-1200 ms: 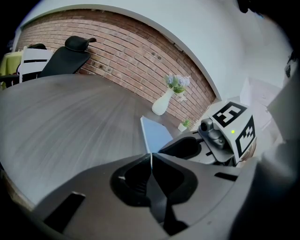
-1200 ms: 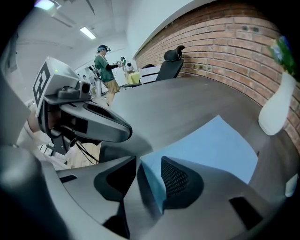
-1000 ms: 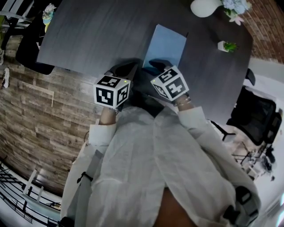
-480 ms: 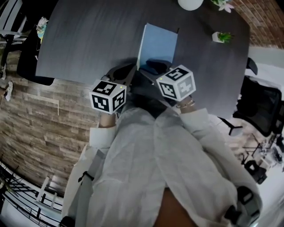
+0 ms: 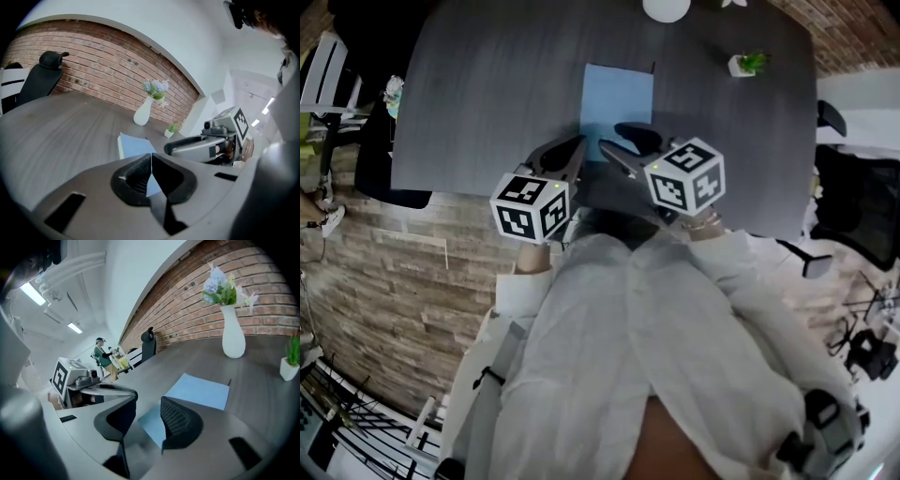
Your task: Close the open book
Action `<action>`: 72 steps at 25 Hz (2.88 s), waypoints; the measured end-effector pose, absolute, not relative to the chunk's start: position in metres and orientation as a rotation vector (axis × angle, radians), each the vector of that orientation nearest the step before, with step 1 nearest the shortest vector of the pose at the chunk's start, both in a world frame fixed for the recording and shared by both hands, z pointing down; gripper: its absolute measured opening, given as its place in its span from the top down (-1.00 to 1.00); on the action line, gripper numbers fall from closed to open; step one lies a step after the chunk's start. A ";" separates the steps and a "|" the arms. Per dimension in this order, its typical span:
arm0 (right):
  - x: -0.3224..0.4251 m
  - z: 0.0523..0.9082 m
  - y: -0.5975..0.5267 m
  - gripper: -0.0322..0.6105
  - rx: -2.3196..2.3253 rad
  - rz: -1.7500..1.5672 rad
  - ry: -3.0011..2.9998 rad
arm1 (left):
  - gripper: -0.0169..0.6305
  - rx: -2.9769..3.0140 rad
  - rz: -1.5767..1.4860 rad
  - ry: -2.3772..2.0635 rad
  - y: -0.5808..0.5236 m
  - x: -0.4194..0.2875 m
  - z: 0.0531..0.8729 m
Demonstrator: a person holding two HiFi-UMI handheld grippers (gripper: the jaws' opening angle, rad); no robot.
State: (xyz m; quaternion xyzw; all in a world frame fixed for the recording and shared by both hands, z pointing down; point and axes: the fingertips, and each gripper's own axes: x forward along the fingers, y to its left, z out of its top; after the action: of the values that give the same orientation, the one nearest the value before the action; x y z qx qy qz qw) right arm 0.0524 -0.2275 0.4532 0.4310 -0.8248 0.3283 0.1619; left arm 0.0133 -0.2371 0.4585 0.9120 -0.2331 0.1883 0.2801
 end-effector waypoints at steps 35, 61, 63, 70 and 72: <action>0.101 0.380 -0.187 0.88 1.477 0.660 -2.518 | 0.93 2.606 0.606 -0.576 -0.206 0.057 0.410; 0.104 0.399 -0.170 0.88 1.434 0.740 -2.476 | 0.93 2.538 0.638 -0.552 -0.188 0.058 0.426; 0.105 0.398 -0.171 0.88 1.432 0.736 -2.480 | 0.93 2.537 0.638 -0.552 -0.189 0.058 0.426; 0.104 0.398 -0.171 0.88 1.413 0.744 -2.497 | 0.93 2.523 0.617 -0.538 -0.190 0.061 0.426; 0.105 0.399 -0.171 0.88 1.419 0.749 -2.495 | 0.93 2.519 0.617 -0.533 -0.190 0.061 0.426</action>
State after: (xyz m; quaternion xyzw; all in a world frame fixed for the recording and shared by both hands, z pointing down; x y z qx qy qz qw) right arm 0.1050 -0.1709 0.3986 0.4766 -0.8378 0.2514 0.0875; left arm 0.0609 -0.1902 0.4263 0.9225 -0.1951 0.2260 0.2445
